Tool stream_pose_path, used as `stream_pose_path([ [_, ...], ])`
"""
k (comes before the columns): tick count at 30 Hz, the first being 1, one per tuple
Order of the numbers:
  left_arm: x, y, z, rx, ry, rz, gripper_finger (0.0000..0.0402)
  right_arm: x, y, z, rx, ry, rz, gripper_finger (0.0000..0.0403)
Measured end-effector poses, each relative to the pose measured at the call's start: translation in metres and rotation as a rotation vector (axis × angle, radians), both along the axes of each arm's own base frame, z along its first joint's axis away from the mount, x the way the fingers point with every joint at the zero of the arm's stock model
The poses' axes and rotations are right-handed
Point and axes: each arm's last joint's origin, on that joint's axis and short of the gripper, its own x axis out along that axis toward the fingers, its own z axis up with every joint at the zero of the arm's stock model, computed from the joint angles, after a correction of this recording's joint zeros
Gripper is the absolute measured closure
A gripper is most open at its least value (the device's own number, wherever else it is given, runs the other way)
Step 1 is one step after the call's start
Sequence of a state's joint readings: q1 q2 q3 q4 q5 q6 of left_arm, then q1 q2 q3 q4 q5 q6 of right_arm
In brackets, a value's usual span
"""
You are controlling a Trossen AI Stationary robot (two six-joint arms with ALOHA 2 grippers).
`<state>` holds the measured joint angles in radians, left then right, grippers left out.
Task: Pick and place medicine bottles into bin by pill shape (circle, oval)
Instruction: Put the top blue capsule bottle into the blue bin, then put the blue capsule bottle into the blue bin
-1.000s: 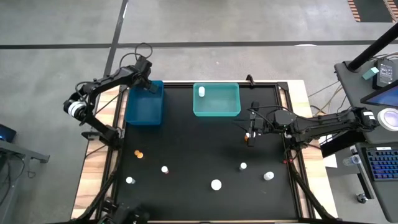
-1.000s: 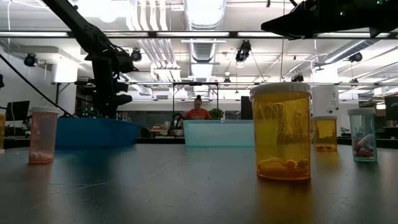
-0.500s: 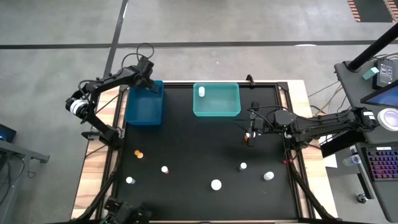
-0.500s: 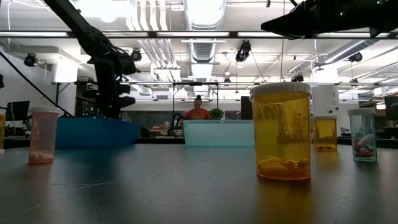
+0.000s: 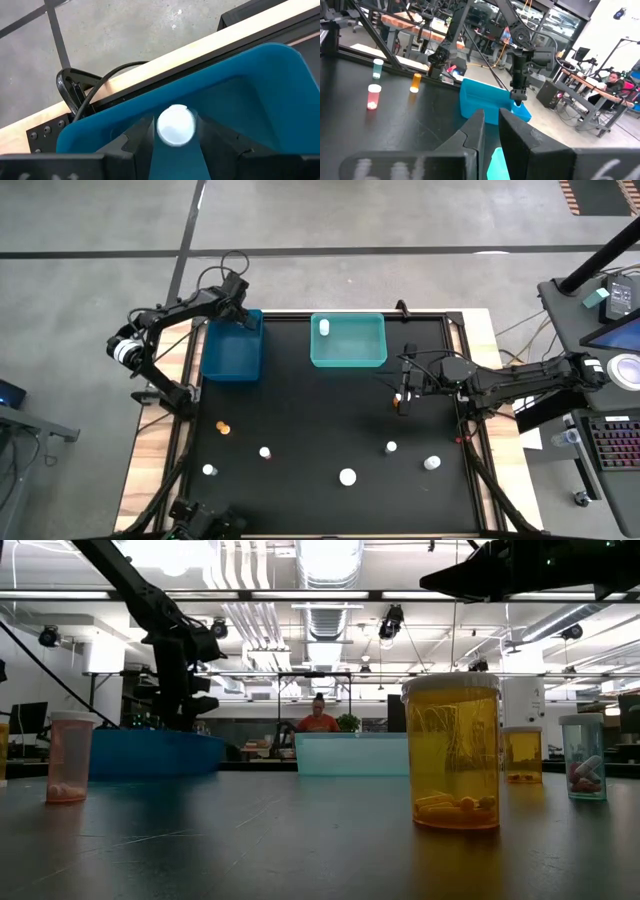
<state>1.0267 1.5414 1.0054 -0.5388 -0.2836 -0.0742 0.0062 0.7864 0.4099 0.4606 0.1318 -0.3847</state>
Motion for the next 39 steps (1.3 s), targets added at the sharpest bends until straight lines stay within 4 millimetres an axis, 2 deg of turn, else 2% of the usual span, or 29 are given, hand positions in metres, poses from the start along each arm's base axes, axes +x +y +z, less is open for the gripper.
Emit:
stream_pose_path([
  [12, -0.001, -0.002, 0.005, 0.012, 0.002, -0.006, 0.0265, 0.0, 0.0, 0.0, -0.003, -0.001, 0.0, 0.0355],
  [16, -0.005, -0.009, 0.021, 0.047, -0.017, -0.008, 0.0265, 0.0, 0.0, 0.0, -0.005, -0.001, -0.001, 0.0355],
  [19, -0.005, -0.02, 0.041, 0.109, -0.056, -0.029, 0.0265, 0.0, 0.0, 0.0, -0.005, -0.001, -0.001, 0.0355],
  [23, 0.0, -0.048, 0.069, 0.19, -0.144, -0.114, 0.0265, 0.0, 0.0, 0.0, -0.008, -0.001, -0.002, 0.0355],
  [29, 0.017, -0.103, 0.106, 0.282, -0.302, -0.337, 0.0265, 0.0, 0.0, 0.0, -0.001, -0.002, -0.005, 0.0355],
  [34, 0.031, -0.147, 0.121, 0.309, -0.39, -0.533, 0.0265, 0.0, -0.001, 0.0, 0.011, -0.004, -0.048, 0.0355],
  [39, 0.045, -0.186, 0.124, 0.285, -0.438, -0.726, 0.0265, 0.0, -0.002, 0.0, 0.047, -0.01, -0.057, 0.0355],
])
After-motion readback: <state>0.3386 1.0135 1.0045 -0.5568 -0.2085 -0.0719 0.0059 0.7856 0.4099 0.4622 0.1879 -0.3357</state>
